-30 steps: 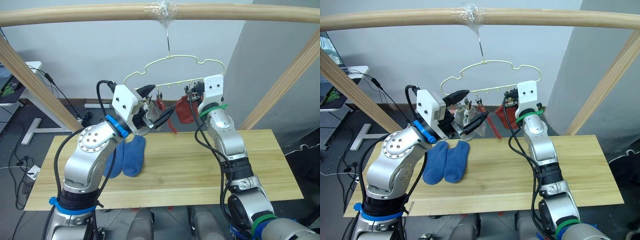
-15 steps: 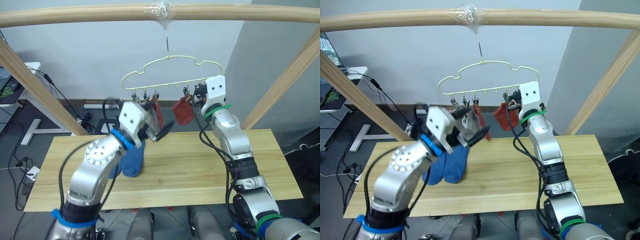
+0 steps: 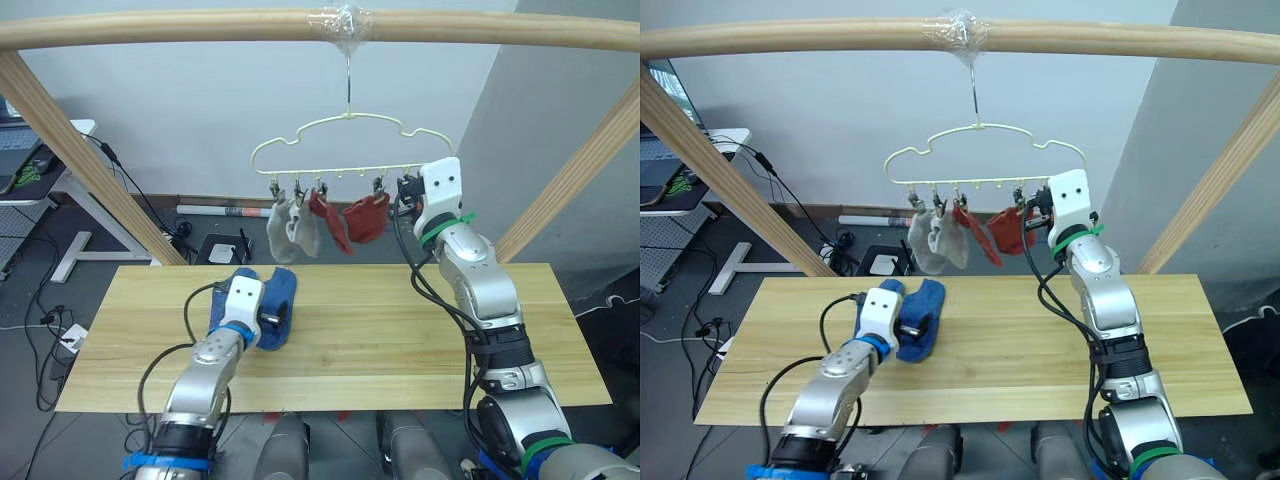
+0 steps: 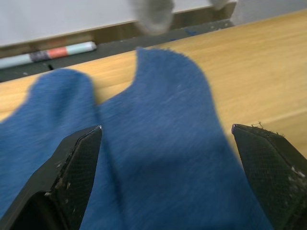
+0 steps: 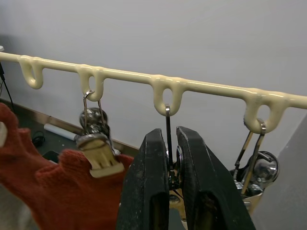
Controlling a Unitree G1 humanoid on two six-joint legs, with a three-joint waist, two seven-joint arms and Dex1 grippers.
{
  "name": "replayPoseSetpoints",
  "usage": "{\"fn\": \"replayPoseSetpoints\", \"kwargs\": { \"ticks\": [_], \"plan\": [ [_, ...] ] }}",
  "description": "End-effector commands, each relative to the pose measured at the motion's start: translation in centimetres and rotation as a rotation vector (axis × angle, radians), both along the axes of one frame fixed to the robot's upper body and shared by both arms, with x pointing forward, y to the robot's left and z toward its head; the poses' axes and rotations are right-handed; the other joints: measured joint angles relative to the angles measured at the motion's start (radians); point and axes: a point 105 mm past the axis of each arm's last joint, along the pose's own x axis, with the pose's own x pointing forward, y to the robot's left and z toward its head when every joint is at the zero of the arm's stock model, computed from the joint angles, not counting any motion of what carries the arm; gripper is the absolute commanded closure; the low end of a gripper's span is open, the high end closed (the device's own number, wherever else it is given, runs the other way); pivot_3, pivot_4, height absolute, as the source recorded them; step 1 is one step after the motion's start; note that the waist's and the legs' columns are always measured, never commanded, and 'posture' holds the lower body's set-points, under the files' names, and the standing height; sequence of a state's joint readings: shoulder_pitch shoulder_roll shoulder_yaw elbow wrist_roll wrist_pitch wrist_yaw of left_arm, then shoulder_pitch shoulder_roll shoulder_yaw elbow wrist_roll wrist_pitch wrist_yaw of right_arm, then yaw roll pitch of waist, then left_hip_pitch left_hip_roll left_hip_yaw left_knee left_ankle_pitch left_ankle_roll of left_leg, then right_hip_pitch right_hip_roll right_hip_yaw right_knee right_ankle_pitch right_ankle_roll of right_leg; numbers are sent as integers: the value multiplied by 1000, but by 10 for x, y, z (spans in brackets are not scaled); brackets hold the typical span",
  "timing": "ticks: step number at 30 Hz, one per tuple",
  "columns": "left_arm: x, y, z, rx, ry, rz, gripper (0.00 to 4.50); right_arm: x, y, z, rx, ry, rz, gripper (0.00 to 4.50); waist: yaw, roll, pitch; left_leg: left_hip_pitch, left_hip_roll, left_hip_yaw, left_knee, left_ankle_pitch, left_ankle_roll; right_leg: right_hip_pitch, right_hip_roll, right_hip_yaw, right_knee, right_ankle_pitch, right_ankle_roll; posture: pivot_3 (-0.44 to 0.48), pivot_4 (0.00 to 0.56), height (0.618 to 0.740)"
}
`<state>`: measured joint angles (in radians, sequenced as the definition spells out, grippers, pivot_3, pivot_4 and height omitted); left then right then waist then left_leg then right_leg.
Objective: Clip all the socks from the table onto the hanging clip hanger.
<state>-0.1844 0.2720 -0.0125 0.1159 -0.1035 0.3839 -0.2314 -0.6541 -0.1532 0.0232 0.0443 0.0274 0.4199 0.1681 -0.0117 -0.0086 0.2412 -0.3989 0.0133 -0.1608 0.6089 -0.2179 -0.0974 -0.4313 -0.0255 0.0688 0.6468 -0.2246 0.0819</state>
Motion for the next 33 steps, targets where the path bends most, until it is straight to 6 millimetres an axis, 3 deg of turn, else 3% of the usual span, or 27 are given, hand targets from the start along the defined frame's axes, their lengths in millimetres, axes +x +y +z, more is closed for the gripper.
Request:
{"fn": "replayPoseSetpoints", "kwargs": {
  "ticks": [1, 7, 14, 19, 30, 33],
  "plan": [
    [16, 1, 6, 1, -48, 2, 0, -1, 0, 3, 10, -5, -6, 4479, 3, 0, 0, 0, 0, 0, 0, 0, 0, 0, 0, 0, 0, 0, 0, 121, 235, 740],
    [32, 8, -6, 25, -7, 33, 0, -2, -1, 5, 9, -10, -14, 4479, 4, 0, 0, 0, 0, 0, 0, 0, 0, 0, 0, 0, 0, 0, 0, 121, 235, 740],
    [21, -16, -40, -98, 175, -73, 0, -2, -6, 4, 8, -5, -31, 4479, 6, 0, 0, 0, -1, 0, 0, 0, 0, 0, -1, 0, -1, 0, 0, 91, 235, 740],
    [7, -22, -52, 14, 212, -183, 1139, -2, -8, 4, 8, -2, -37, 4479, 4, 0, 0, 3, -1, 0, 0, 0, 0, 3, -1, 0, 0, 0, 0, 88, 237, 740],
    [8, -16, -48, 124, 147, -208, 4325, -1, -9, 3, 8, 7, -36, 4479, 4, 0, 0, 6, -1, 0, 0, 0, 0, 6, -1, 0, -1, 0, 0, 95, 242, 740],
    [10, -13, -46, 162, 130, -202, 4454, -1, -9, 3, 9, 9, -36, 4479, 4, 0, 0, 6, -1, 0, 0, 0, 0, 6, -1, 0, -1, 0, 0, 95, 242, 740]
  ]
}}
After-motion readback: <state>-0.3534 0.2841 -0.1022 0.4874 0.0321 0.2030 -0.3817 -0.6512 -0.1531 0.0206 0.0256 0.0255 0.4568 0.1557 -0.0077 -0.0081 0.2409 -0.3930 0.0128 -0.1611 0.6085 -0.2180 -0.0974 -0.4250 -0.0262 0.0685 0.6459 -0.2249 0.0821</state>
